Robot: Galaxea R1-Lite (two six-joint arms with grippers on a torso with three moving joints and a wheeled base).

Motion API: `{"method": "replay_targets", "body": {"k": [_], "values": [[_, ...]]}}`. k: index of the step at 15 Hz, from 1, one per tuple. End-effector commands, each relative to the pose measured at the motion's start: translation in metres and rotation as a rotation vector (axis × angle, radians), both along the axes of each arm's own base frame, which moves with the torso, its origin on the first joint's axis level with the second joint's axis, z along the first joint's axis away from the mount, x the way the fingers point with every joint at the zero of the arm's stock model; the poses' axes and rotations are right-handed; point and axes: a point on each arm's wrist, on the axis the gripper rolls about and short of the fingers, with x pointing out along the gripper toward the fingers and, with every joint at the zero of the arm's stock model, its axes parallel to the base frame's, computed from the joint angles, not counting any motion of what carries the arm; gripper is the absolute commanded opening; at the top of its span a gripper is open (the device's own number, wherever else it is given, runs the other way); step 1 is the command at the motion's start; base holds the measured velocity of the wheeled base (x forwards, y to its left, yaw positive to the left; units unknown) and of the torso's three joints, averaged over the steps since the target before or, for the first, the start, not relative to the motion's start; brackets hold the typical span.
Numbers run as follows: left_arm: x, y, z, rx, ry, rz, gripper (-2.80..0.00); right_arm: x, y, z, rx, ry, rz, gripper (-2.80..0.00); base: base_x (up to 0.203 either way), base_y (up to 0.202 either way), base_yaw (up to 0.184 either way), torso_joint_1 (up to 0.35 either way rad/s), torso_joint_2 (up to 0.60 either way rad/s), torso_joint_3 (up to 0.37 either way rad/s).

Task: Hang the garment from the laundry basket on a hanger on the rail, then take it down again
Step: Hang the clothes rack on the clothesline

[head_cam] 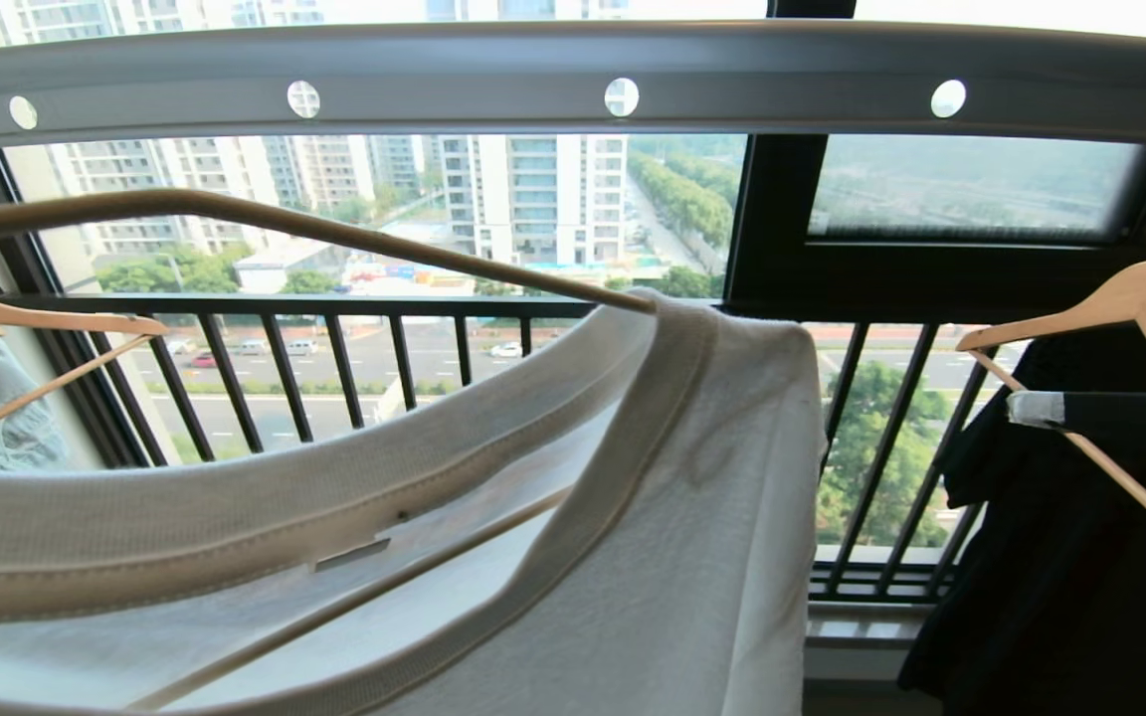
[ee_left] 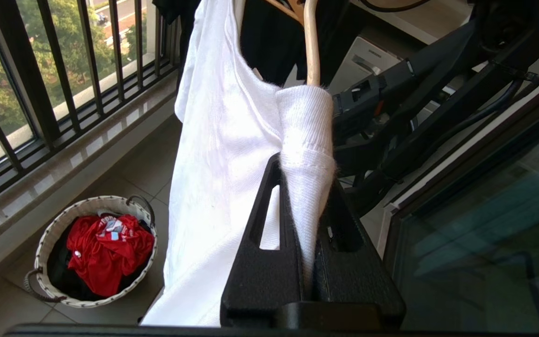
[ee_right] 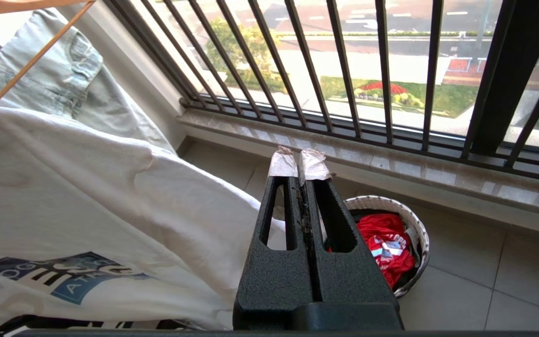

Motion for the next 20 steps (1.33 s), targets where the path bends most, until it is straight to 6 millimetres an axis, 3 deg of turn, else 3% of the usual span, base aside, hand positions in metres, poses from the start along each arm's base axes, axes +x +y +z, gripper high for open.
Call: {"method": "replay_targets", "body": {"k": [1, 8, 15, 20], "values": [[0.001, 0.000, -0.002, -0.003, 0.015, -0.004, -2.80, -0.001, -0.001, 0.001, 0.002, -0.004, 0.000, -2.80, 0.000, 0.000, 0.000, 0.000, 0.00, 0.000], [0.011, -0.001, -0.011, 0.000, 0.047, 0.000, -2.80, 0.014, 0.006, -0.004, -0.015, 0.032, 0.000, -2.80, 0.000, 0.000, 0.000, 0.000, 0.00, 0.000], [0.032, -0.002, -0.015, -0.006, 0.042, 0.009, -2.80, 0.032, 0.013, 0.014, 0.003, -0.016, -0.005, -2.80, 0.000, 0.000, 0.000, 0.000, 0.00, 0.000], [0.037, -0.002, -0.015, -0.002, 0.050, 0.012, -2.80, 0.038, 0.012, 0.015, -0.040, 0.020, -0.011, -2.80, 0.000, 0.000, 0.000, 0.000, 0.00, 0.000]]}}
